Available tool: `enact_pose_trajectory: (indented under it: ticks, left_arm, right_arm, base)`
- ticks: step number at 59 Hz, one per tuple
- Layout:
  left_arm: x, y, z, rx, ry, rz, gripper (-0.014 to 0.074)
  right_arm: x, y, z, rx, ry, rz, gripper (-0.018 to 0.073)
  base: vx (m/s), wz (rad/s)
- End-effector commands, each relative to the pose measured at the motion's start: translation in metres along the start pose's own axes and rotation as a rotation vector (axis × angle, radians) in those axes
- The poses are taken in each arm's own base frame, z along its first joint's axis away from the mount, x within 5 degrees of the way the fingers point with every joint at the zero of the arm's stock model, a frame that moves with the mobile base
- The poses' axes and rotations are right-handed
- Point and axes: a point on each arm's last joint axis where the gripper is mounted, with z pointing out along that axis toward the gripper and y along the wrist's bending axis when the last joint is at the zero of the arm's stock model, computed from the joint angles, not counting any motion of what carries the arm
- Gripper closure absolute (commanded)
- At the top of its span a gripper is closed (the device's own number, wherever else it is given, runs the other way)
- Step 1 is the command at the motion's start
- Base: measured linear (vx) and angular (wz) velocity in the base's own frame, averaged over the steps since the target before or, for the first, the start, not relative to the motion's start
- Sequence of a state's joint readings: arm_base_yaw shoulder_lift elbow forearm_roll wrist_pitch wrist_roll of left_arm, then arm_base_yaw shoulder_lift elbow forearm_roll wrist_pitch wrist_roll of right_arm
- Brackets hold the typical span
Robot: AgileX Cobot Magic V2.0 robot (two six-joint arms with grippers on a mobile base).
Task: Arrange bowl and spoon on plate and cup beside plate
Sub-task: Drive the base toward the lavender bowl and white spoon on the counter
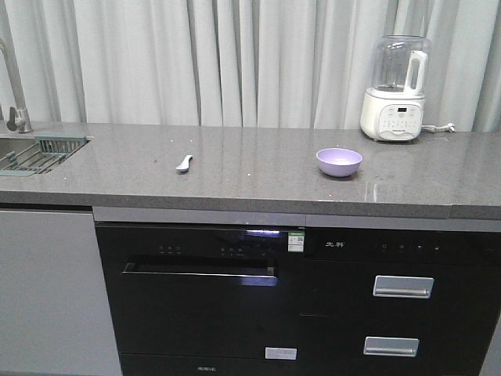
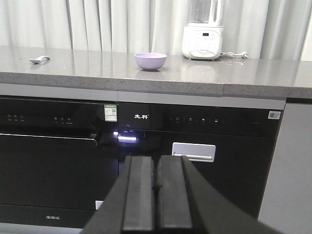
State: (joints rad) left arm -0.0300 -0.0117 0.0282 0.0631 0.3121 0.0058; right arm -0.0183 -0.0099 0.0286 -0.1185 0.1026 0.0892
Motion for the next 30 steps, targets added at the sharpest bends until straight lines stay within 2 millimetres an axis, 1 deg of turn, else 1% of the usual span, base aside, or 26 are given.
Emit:
enact_pose_trajectory:
  ticks: [1,30]
  left_arm:
    - [-0.0011,-0.0005,0.0010,0.001,-0.069,-0.012,0.0602]
    - [-0.0011,-0.0005,0.0010,0.001,-0.069,-0.012,0.0602]
  right_arm:
    - [-0.0024,0.0009,-0.0006,-0.009,-0.082,-0.015,0.0568]
    - [-0.0024,0.0009,-0.0006,-0.009,-0.082,-0.015,0.0568]
  base:
    - [0.00,0.00]
    - [0.00,0.00]
